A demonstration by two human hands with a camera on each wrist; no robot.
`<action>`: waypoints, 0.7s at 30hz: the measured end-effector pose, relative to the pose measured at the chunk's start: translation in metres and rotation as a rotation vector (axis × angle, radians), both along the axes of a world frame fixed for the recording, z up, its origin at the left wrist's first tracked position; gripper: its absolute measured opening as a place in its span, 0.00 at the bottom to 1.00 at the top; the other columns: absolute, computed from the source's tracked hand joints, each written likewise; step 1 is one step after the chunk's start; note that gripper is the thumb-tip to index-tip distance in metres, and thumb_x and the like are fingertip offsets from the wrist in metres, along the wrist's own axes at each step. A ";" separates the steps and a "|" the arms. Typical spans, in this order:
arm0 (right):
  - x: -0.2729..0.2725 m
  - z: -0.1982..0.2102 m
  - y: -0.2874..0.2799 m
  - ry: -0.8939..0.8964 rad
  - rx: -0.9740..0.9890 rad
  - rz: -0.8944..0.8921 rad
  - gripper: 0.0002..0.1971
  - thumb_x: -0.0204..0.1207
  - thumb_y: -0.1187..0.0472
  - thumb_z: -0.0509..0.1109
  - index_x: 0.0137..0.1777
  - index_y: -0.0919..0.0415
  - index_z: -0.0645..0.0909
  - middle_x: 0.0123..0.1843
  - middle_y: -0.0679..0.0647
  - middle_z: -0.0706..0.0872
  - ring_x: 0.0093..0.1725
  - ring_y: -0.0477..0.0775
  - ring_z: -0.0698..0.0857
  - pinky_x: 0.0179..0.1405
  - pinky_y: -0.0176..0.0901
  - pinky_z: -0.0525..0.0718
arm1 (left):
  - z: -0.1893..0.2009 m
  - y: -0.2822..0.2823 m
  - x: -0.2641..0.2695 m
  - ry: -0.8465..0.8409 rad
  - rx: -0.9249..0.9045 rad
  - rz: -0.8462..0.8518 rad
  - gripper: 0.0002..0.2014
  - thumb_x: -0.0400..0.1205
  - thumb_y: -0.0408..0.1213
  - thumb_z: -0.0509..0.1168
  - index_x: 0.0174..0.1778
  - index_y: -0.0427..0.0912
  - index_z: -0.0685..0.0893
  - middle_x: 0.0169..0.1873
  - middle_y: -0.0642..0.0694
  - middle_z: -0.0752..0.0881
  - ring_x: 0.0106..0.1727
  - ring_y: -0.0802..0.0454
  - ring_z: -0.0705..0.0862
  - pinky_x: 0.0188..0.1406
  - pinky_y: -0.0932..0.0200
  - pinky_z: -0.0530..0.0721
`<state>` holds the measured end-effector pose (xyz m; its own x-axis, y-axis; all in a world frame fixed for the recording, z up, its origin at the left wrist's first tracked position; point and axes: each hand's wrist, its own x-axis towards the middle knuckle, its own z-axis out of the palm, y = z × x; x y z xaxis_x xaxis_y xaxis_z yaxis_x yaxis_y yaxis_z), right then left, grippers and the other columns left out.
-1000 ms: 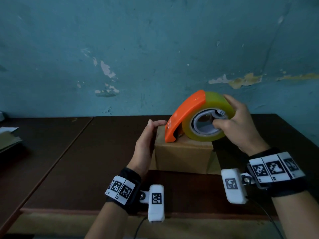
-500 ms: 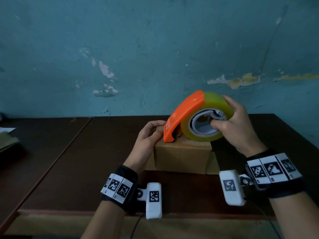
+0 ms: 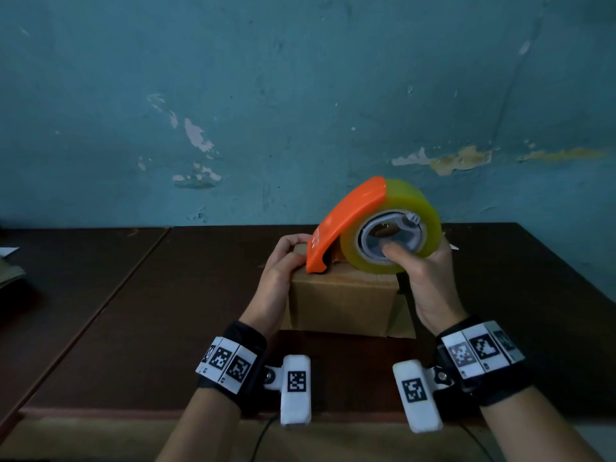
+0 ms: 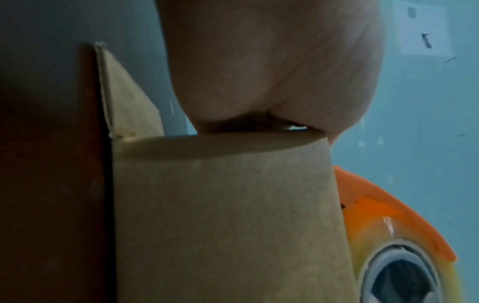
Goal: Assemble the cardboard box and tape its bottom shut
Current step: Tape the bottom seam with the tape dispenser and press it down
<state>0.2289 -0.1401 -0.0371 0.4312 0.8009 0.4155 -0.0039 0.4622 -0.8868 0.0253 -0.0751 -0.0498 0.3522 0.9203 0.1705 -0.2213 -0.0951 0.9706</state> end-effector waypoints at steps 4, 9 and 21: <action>0.001 0.002 -0.001 -0.003 -0.001 -0.015 0.22 0.73 0.73 0.77 0.68 0.68 0.82 0.62 0.61 0.91 0.63 0.58 0.90 0.64 0.55 0.88 | -0.004 0.000 -0.004 -0.053 -0.013 -0.043 0.21 0.79 0.44 0.64 0.66 0.38 0.82 0.59 0.42 0.87 0.58 0.48 0.87 0.58 0.54 0.84; 0.001 0.002 0.000 -0.001 0.016 -0.023 0.20 0.74 0.74 0.76 0.66 0.69 0.82 0.60 0.62 0.91 0.62 0.58 0.90 0.62 0.50 0.88 | -0.005 -0.002 -0.011 0.129 0.126 -0.178 0.43 0.63 0.47 0.82 0.75 0.48 0.74 0.70 0.45 0.81 0.67 0.52 0.85 0.59 0.59 0.86; 0.002 0.007 -0.001 -0.156 -0.048 -0.062 0.10 0.73 0.79 0.71 0.52 0.69 0.86 0.47 0.59 0.93 0.49 0.53 0.92 0.50 0.44 0.91 | -0.005 0.001 -0.013 0.204 0.197 -0.132 0.54 0.51 0.62 0.88 0.73 0.47 0.75 0.66 0.45 0.84 0.65 0.53 0.87 0.60 0.55 0.87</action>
<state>0.2306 -0.1410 -0.0297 0.4139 0.7952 0.4431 0.1627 0.4143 -0.8955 0.0124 -0.0743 -0.0548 0.5120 0.8204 0.2544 -0.0465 -0.2693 0.9619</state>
